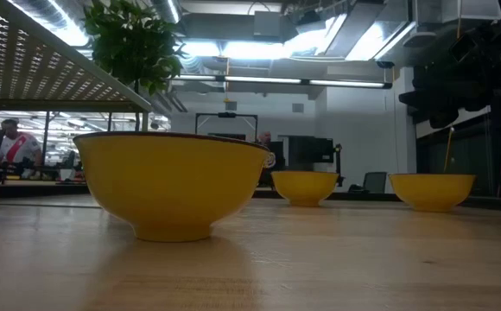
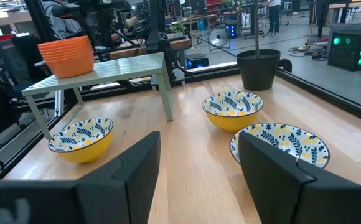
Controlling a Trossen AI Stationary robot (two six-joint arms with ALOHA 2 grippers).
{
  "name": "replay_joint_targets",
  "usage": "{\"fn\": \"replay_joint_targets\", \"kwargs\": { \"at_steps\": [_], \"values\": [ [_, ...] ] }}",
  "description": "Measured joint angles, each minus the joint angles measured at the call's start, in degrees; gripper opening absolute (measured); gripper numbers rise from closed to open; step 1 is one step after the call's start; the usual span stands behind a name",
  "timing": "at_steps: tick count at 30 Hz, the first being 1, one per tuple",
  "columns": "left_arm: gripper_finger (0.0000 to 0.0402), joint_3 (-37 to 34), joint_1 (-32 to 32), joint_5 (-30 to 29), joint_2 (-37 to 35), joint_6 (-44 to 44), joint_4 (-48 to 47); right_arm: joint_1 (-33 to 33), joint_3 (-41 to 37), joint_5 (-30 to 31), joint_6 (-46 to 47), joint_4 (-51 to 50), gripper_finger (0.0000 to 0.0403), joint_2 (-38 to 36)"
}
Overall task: Pick & Place Mini bowls
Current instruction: Move the orange stacked bowls to the bottom of the shelf, then put the patterned bowl on the shelf
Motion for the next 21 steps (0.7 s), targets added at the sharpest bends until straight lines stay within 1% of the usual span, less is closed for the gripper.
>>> {"fn": "replay_joint_targets", "kwargs": {
  "at_steps": [4, 9, 13, 21],
  "values": [
    [0.0113, -0.02, -1.82, 0.72, 0.00, 0.01, 1.79, -0.02, 0.00, 0.00, 0.00, 0.01, 0.0215, 0.00],
    [0.0113, -0.04, -1.44, 0.06, -0.32, 0.17, 1.78, -0.02, 0.00, 0.00, 0.00, -0.01, 0.0215, 0.00],
    [0.0113, -0.04, 0.68, -2.19, -2.18, 0.45, 1.80, 0.00, 0.00, -0.01, 0.00, -0.01, 0.0215, 0.00],
    [0.0113, -0.04, 7.09, -6.50, -6.73, 4.45, 2.53, -0.02, 0.00, 0.00, 0.00, 0.01, 0.0215, 0.00]
  ]
}}
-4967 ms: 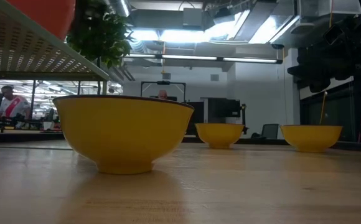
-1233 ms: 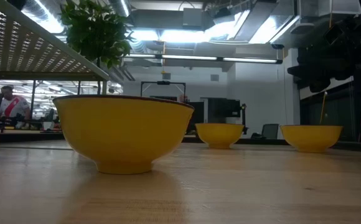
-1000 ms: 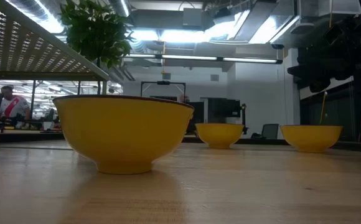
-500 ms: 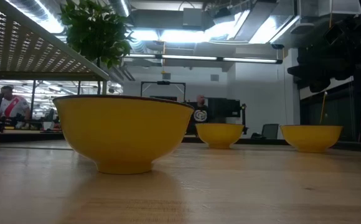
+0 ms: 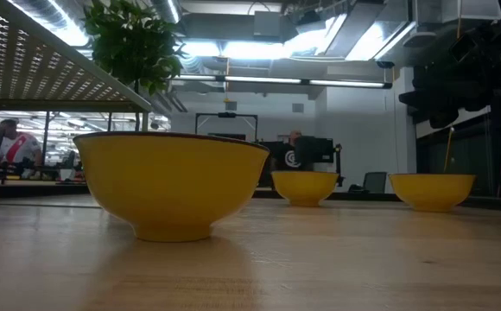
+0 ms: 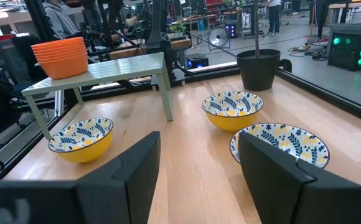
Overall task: Pick & Place Mini bowls
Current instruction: Put the patterned bowl on the shelf
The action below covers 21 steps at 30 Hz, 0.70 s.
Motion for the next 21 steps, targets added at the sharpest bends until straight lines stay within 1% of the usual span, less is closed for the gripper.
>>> {"fn": "replay_joint_targets", "kwargs": {
  "at_steps": [4, 8, 12, 16, 21],
  "values": [
    [0.0113, 0.00, 4.46, -1.66, -1.54, 6.14, 3.19, 0.02, 0.00, 0.00, 0.00, -0.02, 0.0215, 0.00],
    [0.0113, 0.00, 10.54, -1.26, -1.97, 14.09, 7.48, 0.00, 0.00, -0.01, 0.00, -0.02, 0.0215, 0.00],
    [0.0113, 0.00, 18.21, 1.69, -1.97, 23.04, 11.36, 0.00, 0.00, 0.00, 0.00, 0.00, 0.0215, -0.01],
    [0.0113, 0.00, 26.55, 6.14, -1.97, 31.98, 14.42, 0.00, 0.00, -0.01, 0.00, -0.01, 0.0215, -0.01],
    [0.0113, 0.03, 34.69, 8.85, -1.75, 38.16, 16.06, 0.00, 0.00, 0.00, 0.00, -0.02, 0.0215, 0.00]
  ]
}}
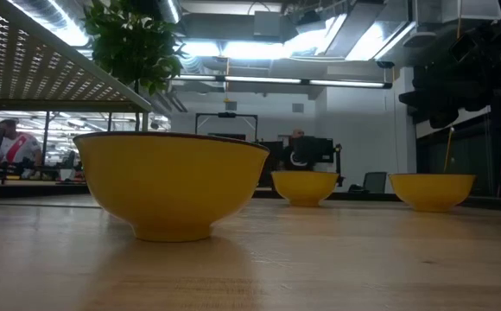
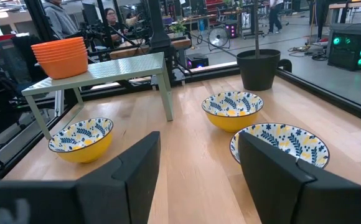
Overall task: Pick & Place Mini bowls
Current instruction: Put the patterned bowl on the shelf
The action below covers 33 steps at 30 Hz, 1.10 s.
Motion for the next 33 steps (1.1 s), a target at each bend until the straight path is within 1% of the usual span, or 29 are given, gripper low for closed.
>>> {"fn": "replay_joint_targets", "kwargs": {
  "at_steps": [4, 7, 10, 14, 18, 21, 24, 30, 33],
  "values": [
    [0.0113, -0.35, 4.10, 0.18, 0.92, 4.13, -0.38, 0.02, 0.00, 0.00, 0.00, 0.00, 0.0215, 0.00],
    [0.0113, -2.46, 5.99, 0.94, 1.07, 6.05, 0.27, 0.02, 0.00, 0.00, 0.00, 0.00, 0.0215, -0.02],
    [0.0113, -5.19, 6.84, 3.00, 1.09, 7.40, 3.13, 0.02, 0.00, 0.00, 0.00, 0.01, 0.0215, 0.00],
    [0.0113, -7.32, 6.93, 4.46, 1.89, 6.69, 7.46, 0.00, 0.00, 0.00, 0.00, 0.00, 0.0215, 0.00],
    [0.0113, -7.51, 8.99, 4.99, 5.60, 4.85, 10.43, 0.00, 0.00, 0.00, 0.00, 0.02, 0.0215, 0.00],
    [0.0113, -7.51, 10.73, 6.87, 9.11, 3.25, 12.81, 0.02, 0.00, 0.00, 0.00, 0.02, 0.0215, -0.02],
    [0.0113, -7.51, 11.38, 7.17, 12.54, 4.28, 16.15, 0.00, 0.00, 0.00, 0.00, 0.00, 0.0215, -0.02],
    [0.0113, -7.51, 12.21, 5.89, 18.03, 6.10, 24.04, 0.01, 0.00, 0.00, 0.00, 0.00, 0.0215, 0.00],
    [0.0113, -7.51, 12.71, 5.85, 20.67, 6.64, 25.70, 0.00, 0.00, 0.00, 0.00, 0.00, 0.0215, -0.02]
  ]
}}
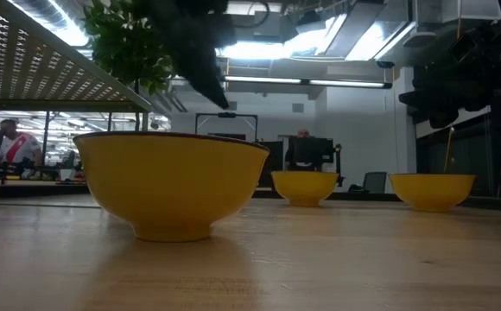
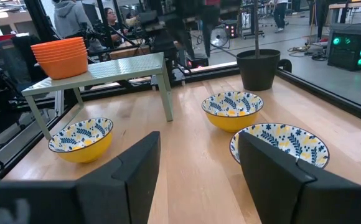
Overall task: Pick & Place Mini bowls
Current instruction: Put the patterned bowl on the shelf
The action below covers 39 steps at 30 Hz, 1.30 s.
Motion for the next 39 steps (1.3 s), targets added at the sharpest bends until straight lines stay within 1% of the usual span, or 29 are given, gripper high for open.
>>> {"fn": "replay_joint_targets", "kwargs": {
  "at_steps": [5, 11, 15, 19, 27, 34, 39],
  "values": [
    [0.0120, 0.00, 0.13, -0.08, 4.18, 2.92, 0.97, 0.01, 0.00, -0.01, 0.00, 0.00, 0.0215, 0.01],
    [0.0157, 0.00, 0.10, -0.15, 8.74, 3.49, 1.03, 0.02, 0.00, 0.00, 0.00, 0.00, 0.0215, 0.00],
    [0.0184, 0.00, 0.08, -2.04, 10.52, 2.54, 0.82, 0.01, 0.00, 0.00, 0.00, 0.01, 0.0215, 0.01],
    [0.0199, 0.00, 0.03, -3.14, 11.17, -0.10, 0.05, -0.01, 0.00, 0.00, 0.00, 0.00, 0.0215, 0.02],
    [0.0196, -0.01, -1.03, -2.71, 14.30, -2.96, -1.27, 0.00, 0.00, -0.02, 0.00, 0.00, 0.0215, 0.02],
    [0.0198, 0.02, -1.49, -3.17, 17.19, -3.15, -0.25, 0.01, 0.00, -0.03, 0.00, 0.01, 0.0215, 0.02],
    [0.0191, 0.00, -1.38, -3.23, 19.58, -3.59, -0.45, 0.02, 0.00, -0.02, 0.00, 0.00, 0.0215, 0.02]
  ]
}}
